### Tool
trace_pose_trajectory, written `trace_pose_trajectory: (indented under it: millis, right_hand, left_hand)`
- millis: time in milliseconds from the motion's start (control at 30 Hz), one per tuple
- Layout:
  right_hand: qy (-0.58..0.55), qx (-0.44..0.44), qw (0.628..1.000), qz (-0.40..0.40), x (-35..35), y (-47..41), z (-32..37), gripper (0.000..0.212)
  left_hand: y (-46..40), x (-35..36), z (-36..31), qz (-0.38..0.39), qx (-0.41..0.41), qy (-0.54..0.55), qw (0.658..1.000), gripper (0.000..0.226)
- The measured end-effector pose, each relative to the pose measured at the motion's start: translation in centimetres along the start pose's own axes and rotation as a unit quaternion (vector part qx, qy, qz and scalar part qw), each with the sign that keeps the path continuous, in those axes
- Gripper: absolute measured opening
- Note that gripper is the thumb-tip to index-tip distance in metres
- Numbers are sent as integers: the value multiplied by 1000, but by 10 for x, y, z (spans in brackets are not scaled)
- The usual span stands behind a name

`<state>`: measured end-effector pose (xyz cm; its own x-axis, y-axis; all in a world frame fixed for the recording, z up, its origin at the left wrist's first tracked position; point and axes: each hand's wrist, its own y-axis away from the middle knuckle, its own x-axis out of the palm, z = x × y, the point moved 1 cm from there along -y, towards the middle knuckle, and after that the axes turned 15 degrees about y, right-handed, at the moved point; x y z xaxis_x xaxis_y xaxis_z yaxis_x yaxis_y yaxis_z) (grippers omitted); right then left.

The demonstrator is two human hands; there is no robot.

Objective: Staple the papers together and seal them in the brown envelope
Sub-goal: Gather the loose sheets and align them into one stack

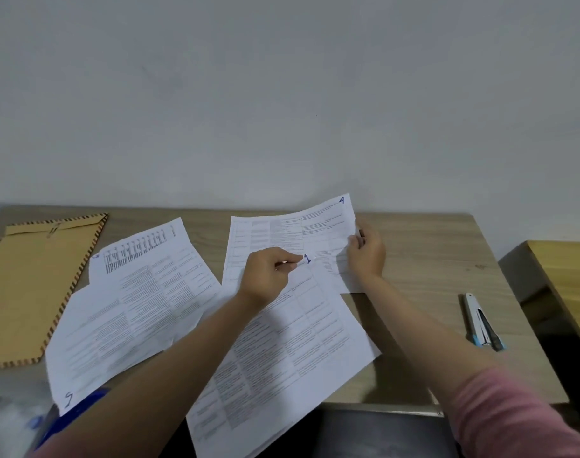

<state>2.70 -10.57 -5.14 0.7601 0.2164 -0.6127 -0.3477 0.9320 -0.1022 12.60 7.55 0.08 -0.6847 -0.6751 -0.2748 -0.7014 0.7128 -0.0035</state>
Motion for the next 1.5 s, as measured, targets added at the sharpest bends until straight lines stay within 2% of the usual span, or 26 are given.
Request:
trace_pose_trajectory:
  millis: [200,467,700,867,967,1133,1233,1500]
  right_hand:
    - [-80,-75,994,-3,-56,21,-1,37]
    - [-111,-148,982,38,-114,46,11,32]
    - [-103,-136,985,4,-126,69,18,18]
    - [-107,-146,984,3,-128,76,20,30]
    - [-88,-186,979,13,-127,79,21,37]
    - [-47,-221,974,3,-124,79,20,35]
    - [-66,-219,974,-4,-122,81,19,33]
    - [-97,-142,984,-37,-123,83,25,23]
  left_hand:
    - [-8,7,-29,-1,34,42,999,16]
    - [-13,37,-72,17,83,99,991,18]
    - [0,52,-76,12,99,130,987,18]
    - [4,53,-76,-4,84,157,984,18]
    - [7,56,-77,-3,88,157,984,18]
    - [6,54,-77,3,121,133,984,18]
    - [4,52,-76,23,105,124,986,19]
    - [8,51,-80,23,103,132,986,21]
